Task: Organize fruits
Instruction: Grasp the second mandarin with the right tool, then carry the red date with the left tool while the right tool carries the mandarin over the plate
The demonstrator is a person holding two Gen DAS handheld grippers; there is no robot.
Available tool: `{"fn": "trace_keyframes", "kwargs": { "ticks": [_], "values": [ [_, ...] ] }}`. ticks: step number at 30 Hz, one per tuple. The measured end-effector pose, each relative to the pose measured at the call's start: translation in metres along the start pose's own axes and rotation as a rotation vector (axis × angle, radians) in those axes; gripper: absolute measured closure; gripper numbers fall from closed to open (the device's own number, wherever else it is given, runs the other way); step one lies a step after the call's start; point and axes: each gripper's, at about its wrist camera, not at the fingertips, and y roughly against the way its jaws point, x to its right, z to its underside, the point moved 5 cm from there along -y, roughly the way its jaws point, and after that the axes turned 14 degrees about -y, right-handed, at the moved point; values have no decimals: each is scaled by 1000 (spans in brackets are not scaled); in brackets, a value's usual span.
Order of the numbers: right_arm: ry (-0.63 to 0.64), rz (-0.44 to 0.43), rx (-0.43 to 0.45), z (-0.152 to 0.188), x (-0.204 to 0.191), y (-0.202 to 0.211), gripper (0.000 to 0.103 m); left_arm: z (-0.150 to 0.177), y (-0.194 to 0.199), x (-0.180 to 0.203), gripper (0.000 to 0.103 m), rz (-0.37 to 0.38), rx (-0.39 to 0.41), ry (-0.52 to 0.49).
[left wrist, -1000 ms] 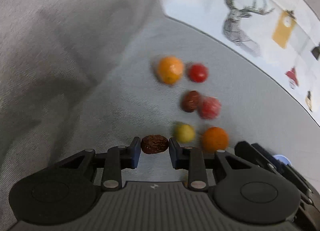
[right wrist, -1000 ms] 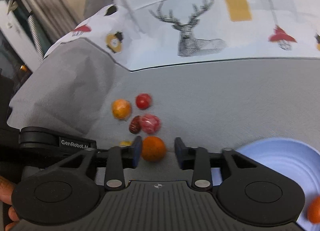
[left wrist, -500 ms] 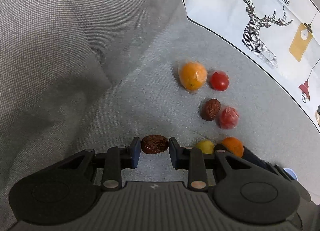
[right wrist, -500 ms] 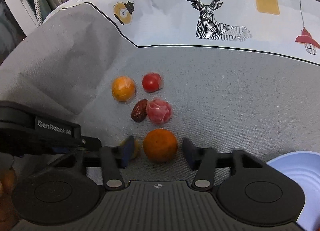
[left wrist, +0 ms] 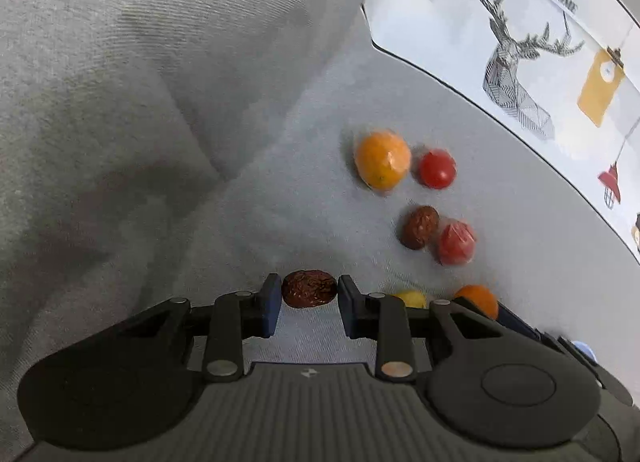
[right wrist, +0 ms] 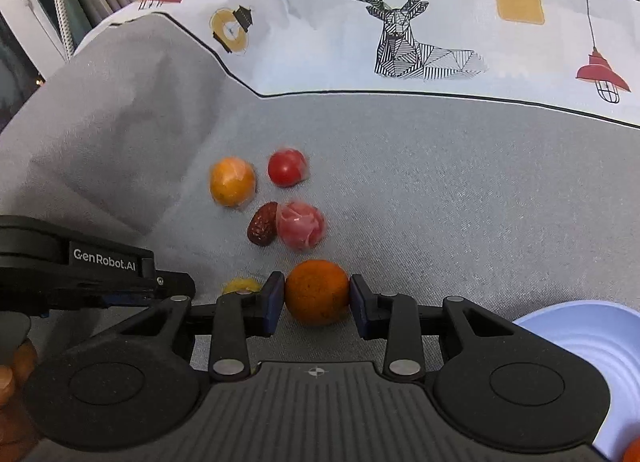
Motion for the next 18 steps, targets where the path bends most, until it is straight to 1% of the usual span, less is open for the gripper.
{"fn": "trace_keyframes", "kwargs": {
  "ticks": [5, 8, 15, 18],
  "values": [
    [-22, -1, 24, -3, 4, 5, 66, -3, 4, 2, 69, 6, 29, -5],
    [-28, -6, 49, -4, 6, 15, 66, -6, 8, 5, 69, -12, 55, -23],
    [-7, -10, 123, -4, 8, 61, 66, -4, 22, 18, 69, 7, 118, -74],
    [3, -10, 137, -8, 11, 89, 66, 0, 31, 24, 69, 35, 142, -104]
  ]
}}
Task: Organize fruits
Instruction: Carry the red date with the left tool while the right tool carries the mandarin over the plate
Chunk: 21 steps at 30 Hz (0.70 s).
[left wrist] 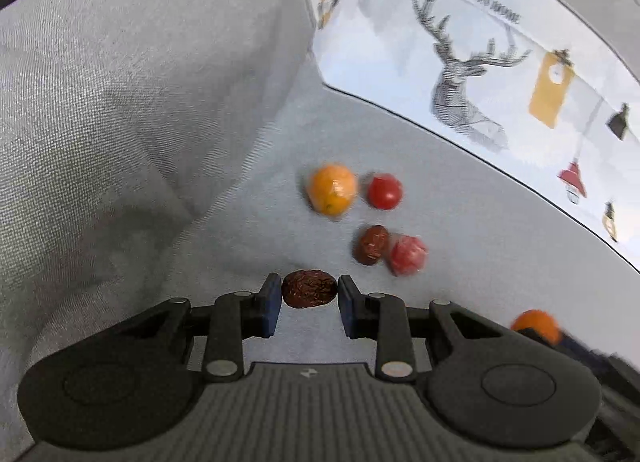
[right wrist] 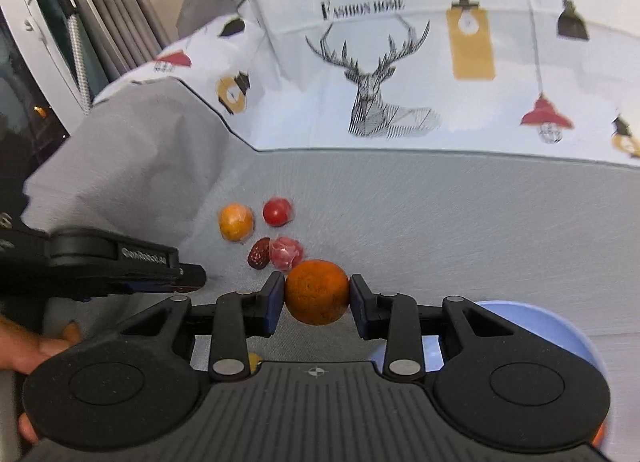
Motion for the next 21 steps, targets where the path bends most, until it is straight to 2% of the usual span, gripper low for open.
{"fn": "trace_keyframes", "kwargs": {
  "ticks": [5, 9, 15, 21],
  "values": [
    [-24, 17, 72, -21, 11, 68, 66, 3, 12, 14, 69, 54, 36, -46],
    [-11, 72, 114, -9, 30, 106, 66, 4, 21, 26, 69, 93, 64, -74],
    [-172, 145, 90, 16, 81, 116, 66, 4, 31, 40, 69, 106, 108, -131],
    [-176, 195, 106, 17, 102, 117, 66, 9, 45, 42, 69, 115, 149, -132]
  ]
}}
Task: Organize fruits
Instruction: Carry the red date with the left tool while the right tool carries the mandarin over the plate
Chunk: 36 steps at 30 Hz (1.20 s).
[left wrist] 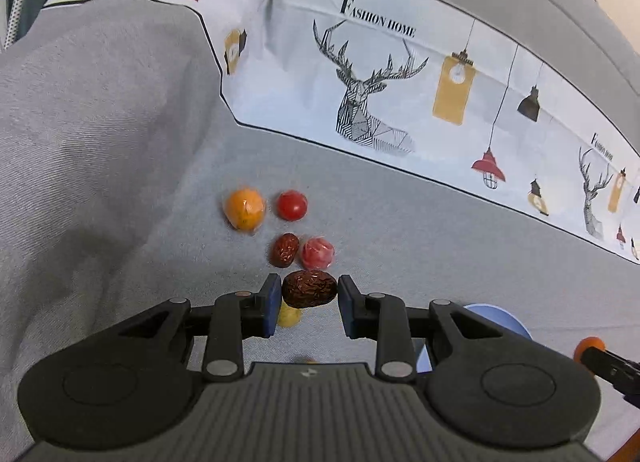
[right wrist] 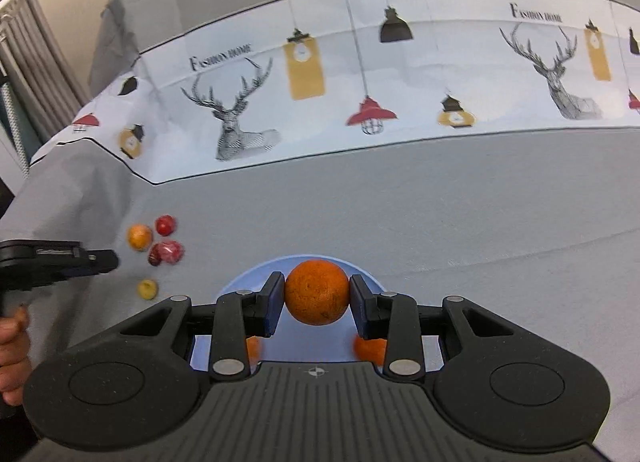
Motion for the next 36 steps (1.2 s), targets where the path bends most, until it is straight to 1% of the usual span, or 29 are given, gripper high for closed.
{"fn": "trace_keyframes", "kwargs": {
  "ticks": [2, 6, 9, 11, 16, 19, 22, 25, 28, 32, 36],
  "values": [
    [-1, 4, -1, 0, 3, -4, 66, 4, 5, 10, 69, 6, 7, -21],
    [21, 23, -8, 2, 9, -12, 66, 16, 11, 52, 69, 63, 21, -127],
    [32, 36, -13, 2, 14, -16, 66, 23, 7, 82, 69, 110, 20, -215],
    [34, 37, -13, 1, 17, -16, 66, 26, 3, 92, 69, 135, 23, -251],
    [34, 28, 3, -4, 16, -7, 66, 28, -7, 103, 69, 218, 4, -247],
    [56, 31, 9, -2, 14, -8, 66, 28, -9, 113, 69, 224, 4, -287],
    [67, 51, -16, 3, 15, -17, 66, 32, -7, 117, 69, 230, 5, -318],
    [89, 64, -19, 5, 14, -21, 66, 33, -8, 117, 69, 250, -8, -323],
    [85, 65, -21, 5, 15, -22, 66, 36, -10, 121, 69, 278, -23, -338],
    [94, 64, -23, 6, 12, -24, 66, 39, -12, 129, 69, 299, -33, -372],
    [107, 65, -26, 7, 11, -25, 66, 41, -13, 134, 69, 316, -44, -384]
  ]
}}
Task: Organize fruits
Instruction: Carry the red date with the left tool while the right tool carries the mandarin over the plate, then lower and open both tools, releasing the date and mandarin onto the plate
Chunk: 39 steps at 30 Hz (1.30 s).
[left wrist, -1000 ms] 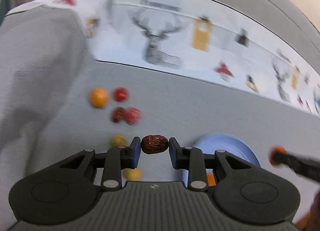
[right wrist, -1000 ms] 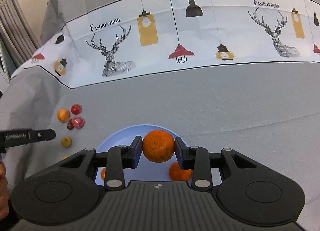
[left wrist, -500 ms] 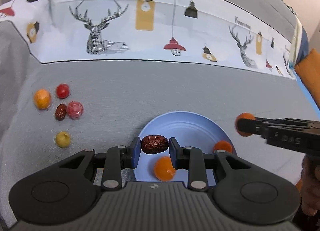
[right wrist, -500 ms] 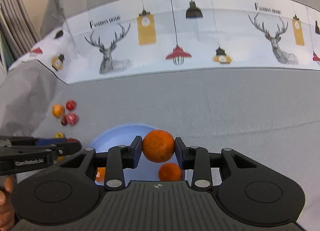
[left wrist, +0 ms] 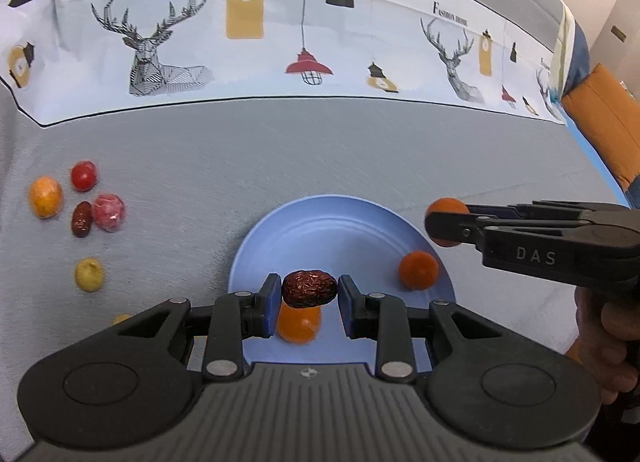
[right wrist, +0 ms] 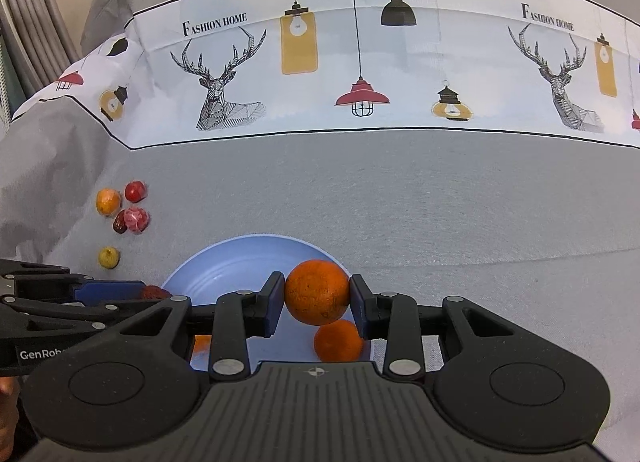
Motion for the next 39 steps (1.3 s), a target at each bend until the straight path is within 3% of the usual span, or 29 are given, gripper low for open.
{"fn": "trace_keyframes", "kwargs": {
  "ticks": [18, 39],
  "values": [
    [33, -1, -6, 3, -4, -2, 66, 6, -11, 32, 69, 95, -46, -115],
    [68, -3, -32, 5, -8, -8, 66, 7, -18, 35, 69, 104, -65, -136]
  ]
}}
